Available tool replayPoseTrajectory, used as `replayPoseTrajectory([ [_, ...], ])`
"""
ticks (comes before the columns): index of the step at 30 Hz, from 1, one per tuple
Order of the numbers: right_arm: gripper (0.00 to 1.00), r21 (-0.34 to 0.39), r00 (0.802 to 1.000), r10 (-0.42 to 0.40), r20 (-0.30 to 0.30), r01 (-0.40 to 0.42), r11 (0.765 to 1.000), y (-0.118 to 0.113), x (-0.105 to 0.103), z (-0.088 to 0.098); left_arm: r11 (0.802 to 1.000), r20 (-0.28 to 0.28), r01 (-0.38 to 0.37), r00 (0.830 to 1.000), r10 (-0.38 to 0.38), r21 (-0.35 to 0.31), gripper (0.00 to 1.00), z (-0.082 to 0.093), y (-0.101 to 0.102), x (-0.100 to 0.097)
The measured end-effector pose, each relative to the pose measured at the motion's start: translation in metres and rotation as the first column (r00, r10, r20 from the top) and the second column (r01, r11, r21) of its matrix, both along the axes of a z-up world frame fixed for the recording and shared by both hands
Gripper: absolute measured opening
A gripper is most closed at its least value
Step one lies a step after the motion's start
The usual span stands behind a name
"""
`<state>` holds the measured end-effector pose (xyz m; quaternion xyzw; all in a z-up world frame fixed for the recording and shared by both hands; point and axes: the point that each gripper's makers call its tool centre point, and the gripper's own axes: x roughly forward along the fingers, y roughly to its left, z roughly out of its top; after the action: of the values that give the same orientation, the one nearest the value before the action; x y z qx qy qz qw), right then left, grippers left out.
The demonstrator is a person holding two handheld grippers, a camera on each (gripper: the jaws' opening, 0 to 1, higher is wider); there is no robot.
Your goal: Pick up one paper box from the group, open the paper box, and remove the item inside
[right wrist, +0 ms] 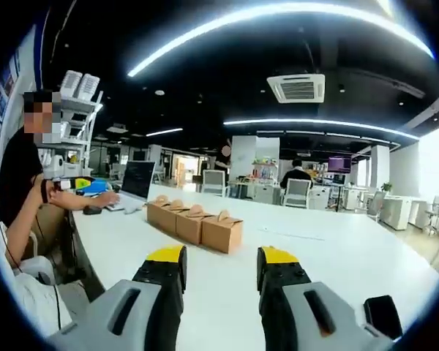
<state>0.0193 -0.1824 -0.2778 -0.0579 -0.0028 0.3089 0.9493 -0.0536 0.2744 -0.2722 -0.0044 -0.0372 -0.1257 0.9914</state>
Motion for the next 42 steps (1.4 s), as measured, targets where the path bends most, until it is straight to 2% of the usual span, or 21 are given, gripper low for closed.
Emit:
replayPoseTrajectory([
  [9,0.39,0.002,1.0,0.006,0.008,-0.006,1.0,0.0,-0.001,0.003,1.0,0.013,-0.013,1.0,0.013,-0.008,0.46,0.004,0.005,-0.003],
  [20,0.39,-0.009,1.0,0.008,-0.008,-0.008,1.0,0.001,0.004,-0.003,1.0,0.02,-0.02,1.0,0.02,-0.006,0.46,0.005,0.007,-0.003],
  [26,0.39,-0.003,1.0,0.002,0.004,-0.002,1.0,0.0,0.002,0.001,1.0,0.019,-0.02,1.0,0.02,-0.005,0.46,0.005,0.008,-0.003],
  [42,0.39,-0.008,1.0,0.017,0.002,-0.017,1.0,0.008,0.0,-0.001,1.0,-0.004,0.017,1.0,-0.017,0.011,0.45,-0.003,-0.008,0.005],
])
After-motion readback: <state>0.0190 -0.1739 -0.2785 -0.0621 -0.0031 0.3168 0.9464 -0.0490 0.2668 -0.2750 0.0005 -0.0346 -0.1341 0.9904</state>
